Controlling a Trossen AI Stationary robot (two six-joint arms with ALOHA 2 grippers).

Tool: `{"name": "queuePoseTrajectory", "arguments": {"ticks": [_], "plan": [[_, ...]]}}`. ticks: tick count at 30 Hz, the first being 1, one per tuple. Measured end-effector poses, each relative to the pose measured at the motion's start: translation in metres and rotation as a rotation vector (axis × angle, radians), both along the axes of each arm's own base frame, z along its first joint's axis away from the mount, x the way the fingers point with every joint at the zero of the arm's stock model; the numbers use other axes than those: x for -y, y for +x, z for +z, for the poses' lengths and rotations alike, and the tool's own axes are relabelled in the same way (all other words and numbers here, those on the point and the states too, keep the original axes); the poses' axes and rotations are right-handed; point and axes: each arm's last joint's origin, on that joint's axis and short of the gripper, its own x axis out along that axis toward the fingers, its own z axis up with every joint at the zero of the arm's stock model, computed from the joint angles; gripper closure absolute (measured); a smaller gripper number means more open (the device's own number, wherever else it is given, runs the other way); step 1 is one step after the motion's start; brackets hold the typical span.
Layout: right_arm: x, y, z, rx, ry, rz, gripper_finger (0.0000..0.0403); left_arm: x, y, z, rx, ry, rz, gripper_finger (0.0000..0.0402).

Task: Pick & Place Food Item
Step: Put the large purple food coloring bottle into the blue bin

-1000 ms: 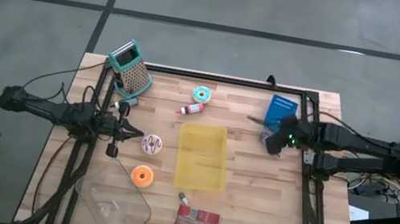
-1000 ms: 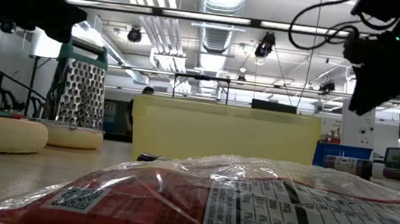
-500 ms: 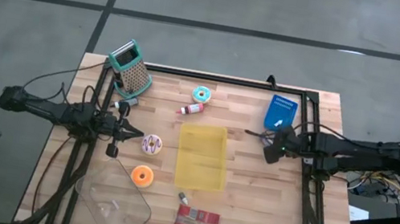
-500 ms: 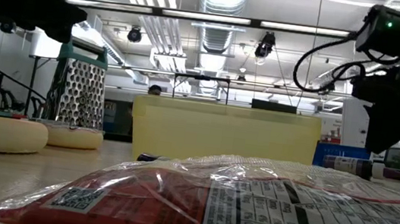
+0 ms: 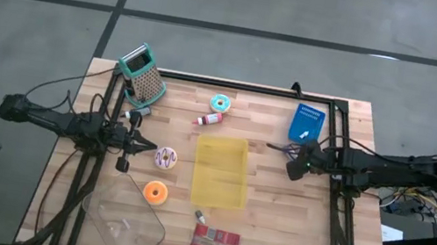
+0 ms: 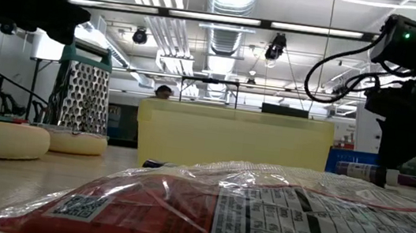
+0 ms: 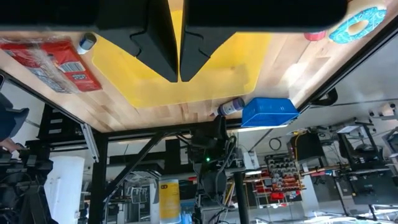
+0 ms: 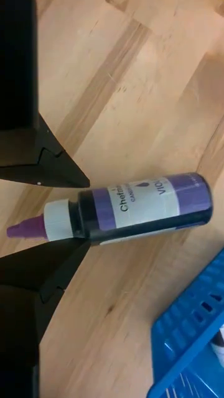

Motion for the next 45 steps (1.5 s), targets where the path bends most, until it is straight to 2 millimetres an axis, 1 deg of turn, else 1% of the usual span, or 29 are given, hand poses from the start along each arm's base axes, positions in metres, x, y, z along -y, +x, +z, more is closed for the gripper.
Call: {"name": "queuePoseTrajectory", "arguments": {"ticks": [12,17,23,33,40,45], "plan": [[-0.001,-0.006,-0.024,0.023,0.001,-0.003,0.0251,0.000,0.000,0.000,0.000,0.000,0.000,0.0378],[-0.001,-0.009,-0.031,0.039,0.018,-0.047,0.0255,0.000,0.000,0.000,0.000,0.000,0.000,0.0378],[-0.001,-0.009,-0.031,0.044,0.020,-0.056,0.0266,0.000,0.000,0.000,0.000,0.000,0.002,0.0378],[-0.001,-0.008,-0.030,0.051,0.025,-0.071,0.0269,0.000,0.000,0.000,0.000,0.000,0.002,0.0378],[-0.001,-0.008,-0.030,0.058,0.032,-0.086,0.0283,0.000,0.000,0.000,0.000,0.000,0.001,0.0378],[-0.001,-0.008,-0.030,0.060,0.033,-0.086,0.0284,0.000,0.000,0.000,0.000,0.000,-0.001,0.0378]]}}
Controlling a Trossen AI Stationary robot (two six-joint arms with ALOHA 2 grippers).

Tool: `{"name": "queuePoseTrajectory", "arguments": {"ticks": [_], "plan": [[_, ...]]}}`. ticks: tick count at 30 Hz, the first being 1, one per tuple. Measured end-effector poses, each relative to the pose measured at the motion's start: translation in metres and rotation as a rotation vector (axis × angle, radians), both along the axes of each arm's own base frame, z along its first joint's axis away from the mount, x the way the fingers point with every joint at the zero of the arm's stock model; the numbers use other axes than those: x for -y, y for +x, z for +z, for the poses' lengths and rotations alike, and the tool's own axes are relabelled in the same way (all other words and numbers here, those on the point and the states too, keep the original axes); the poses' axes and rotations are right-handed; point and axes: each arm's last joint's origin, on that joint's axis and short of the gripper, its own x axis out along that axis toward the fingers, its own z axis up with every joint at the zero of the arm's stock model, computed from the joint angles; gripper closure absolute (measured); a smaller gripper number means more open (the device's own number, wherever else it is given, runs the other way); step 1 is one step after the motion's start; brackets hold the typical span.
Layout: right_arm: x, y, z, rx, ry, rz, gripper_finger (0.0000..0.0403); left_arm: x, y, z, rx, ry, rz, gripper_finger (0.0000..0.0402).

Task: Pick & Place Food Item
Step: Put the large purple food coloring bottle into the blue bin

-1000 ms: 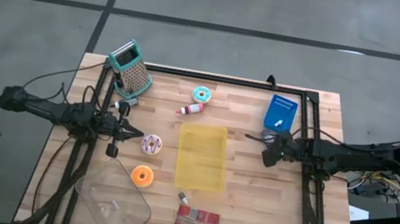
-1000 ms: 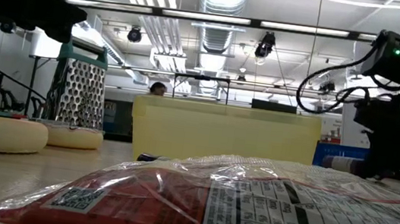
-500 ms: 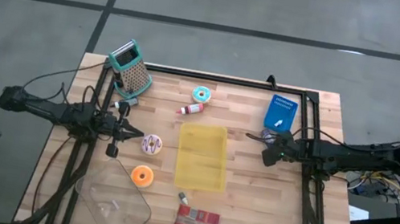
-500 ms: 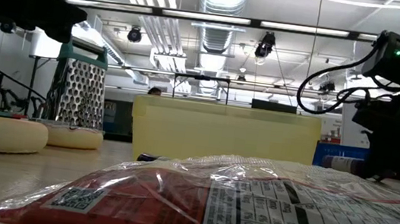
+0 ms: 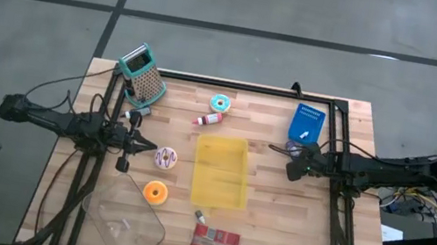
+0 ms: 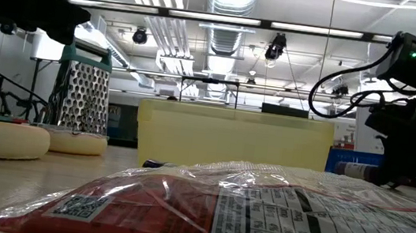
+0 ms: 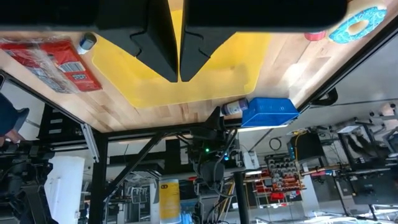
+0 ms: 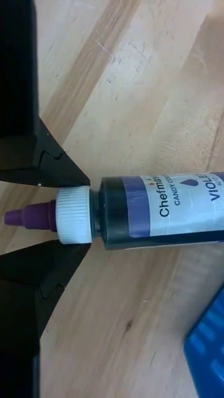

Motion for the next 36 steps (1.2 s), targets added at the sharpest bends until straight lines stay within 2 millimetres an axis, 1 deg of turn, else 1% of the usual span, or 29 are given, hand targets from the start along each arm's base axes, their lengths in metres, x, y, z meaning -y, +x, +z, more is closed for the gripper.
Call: {"name": "queuePoseTrajectory", "arguments": {"ticks": [6,10,17,24,29,34,36], "plan": [[0.000,0.001,0.000,0.015,0.020,-0.014,0.0284,0.000,0.000,0.000,-0.001,0.000,0.000,0.0378],[-0.001,0.006,0.008,0.049,0.061,0.009,0.0285,0.000,0.000,0.000,-0.001,0.000,0.000,0.0378],[-0.001,0.020,0.035,0.112,0.066,0.065,0.0285,0.000,0.000,0.000,0.000,0.000,0.001,0.0378],[0.002,0.032,0.071,0.174,0.026,0.051,0.0285,0.000,0.000,0.000,0.000,0.000,0.001,0.0378],[0.005,0.033,0.102,0.175,-0.048,-0.029,0.0284,0.000,0.000,0.000,0.000,0.000,0.003,0.0378],[0.008,0.026,0.124,0.146,-0.130,-0.188,0.0284,0.000,0.000,0.000,0.000,0.000,0.003,0.0378],[0.009,0.022,0.129,0.137,-0.155,-0.255,0.0284,0.000,0.000,0.000,-0.001,0.000,0.003,0.0378]]}}
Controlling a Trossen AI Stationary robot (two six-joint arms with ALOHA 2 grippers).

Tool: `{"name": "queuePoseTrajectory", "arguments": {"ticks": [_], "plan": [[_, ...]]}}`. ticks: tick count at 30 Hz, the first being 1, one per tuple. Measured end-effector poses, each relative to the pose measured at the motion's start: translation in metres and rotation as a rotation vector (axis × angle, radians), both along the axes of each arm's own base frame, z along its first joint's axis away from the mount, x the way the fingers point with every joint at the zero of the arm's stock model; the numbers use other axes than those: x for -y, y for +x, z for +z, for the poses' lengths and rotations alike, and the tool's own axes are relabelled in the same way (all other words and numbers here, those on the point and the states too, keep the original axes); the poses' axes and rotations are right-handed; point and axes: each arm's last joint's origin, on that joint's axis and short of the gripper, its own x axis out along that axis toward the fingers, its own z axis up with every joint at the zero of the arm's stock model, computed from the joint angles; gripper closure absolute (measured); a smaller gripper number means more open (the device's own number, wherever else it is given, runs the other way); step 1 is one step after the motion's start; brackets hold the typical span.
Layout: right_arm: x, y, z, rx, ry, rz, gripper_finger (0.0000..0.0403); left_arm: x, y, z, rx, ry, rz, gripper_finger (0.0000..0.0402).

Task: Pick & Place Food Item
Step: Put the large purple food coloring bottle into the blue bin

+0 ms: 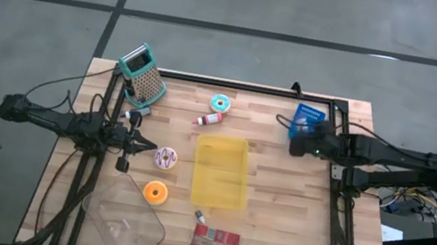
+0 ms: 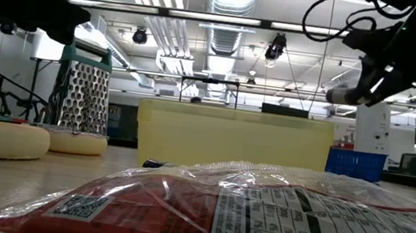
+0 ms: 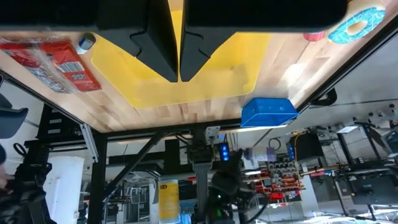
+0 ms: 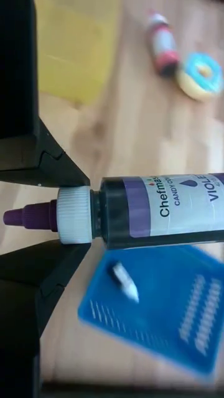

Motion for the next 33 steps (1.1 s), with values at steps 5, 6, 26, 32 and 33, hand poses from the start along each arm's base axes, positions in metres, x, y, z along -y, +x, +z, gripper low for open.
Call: {"name": "queuePoseTrajectory", "arguments": {"ticks": [5,6,26,32,33], "plan": [[0.007,-0.007,-0.002,0.004,0.014,-0.166,0.0284,0.000,0.000,0.000,0.001,0.000,0.001,0.0378],[0.009,-0.008,-0.004,0.001,0.016,-0.188,0.0284,0.000,0.000,0.000,0.001,0.000,0.003,0.0378],[0.055,0.023,-0.057,-0.189,0.053,-0.365,0.0282,-0.003,0.000,0.000,0.002,0.005,0.091,0.0378],[0.062,0.031,-0.071,-0.229,0.101,-0.365,0.0281,-0.003,0.000,0.000,0.001,0.005,0.090,0.0378],[0.063,0.033,-0.073,-0.235,0.103,-0.365,0.0281,-0.003,0.000,0.000,0.001,0.005,0.090,0.0378]]}}
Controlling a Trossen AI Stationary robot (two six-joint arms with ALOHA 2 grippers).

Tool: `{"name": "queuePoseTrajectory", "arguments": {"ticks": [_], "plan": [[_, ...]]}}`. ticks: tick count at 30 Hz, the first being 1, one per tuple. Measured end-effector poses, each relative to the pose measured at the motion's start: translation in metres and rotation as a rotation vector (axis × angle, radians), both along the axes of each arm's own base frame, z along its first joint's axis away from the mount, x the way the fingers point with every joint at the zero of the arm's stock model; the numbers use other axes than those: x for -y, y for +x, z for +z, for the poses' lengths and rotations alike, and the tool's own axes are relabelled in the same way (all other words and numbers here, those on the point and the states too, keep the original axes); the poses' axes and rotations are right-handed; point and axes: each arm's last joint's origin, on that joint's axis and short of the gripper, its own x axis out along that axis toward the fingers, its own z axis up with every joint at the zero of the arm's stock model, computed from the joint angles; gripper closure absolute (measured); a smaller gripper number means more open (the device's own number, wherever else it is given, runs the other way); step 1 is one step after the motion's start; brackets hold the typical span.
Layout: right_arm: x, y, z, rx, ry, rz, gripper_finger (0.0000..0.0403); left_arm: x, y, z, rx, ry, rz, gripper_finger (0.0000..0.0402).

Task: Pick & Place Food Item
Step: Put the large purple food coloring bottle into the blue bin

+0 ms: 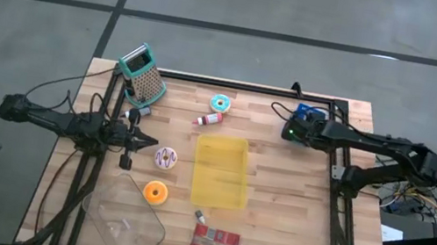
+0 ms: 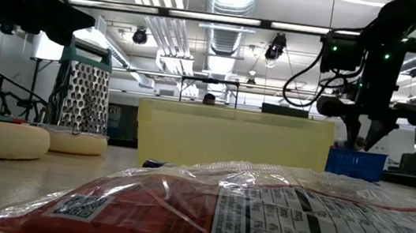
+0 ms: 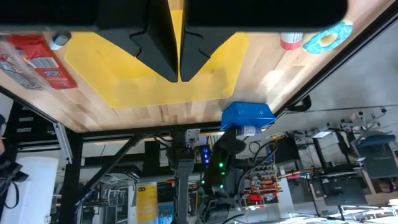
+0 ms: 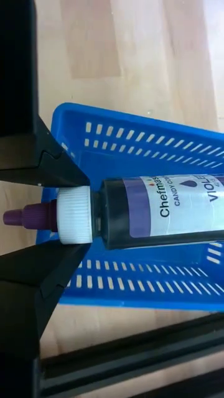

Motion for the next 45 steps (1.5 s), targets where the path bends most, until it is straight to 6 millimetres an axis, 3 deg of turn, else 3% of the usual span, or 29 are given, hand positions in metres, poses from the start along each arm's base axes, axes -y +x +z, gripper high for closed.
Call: {"name": "queuePoseTrajectory", "arguments": {"ticks": [16,30,45], "plan": [[0.008,0.008,-0.016,-0.030,0.065,0.016,0.0280,0.000,0.000,0.000,0.000,0.000,-0.001,0.0378],[0.007,0.006,-0.011,-0.018,0.062,0.047,0.0234,0.000,0.000,0.000,0.000,0.000,-0.003,0.0378],[0.005,-0.001,0.002,-0.014,-0.010,0.038,0.0234,0.000,0.000,0.000,0.000,0.000,-0.003,0.0378]]}}
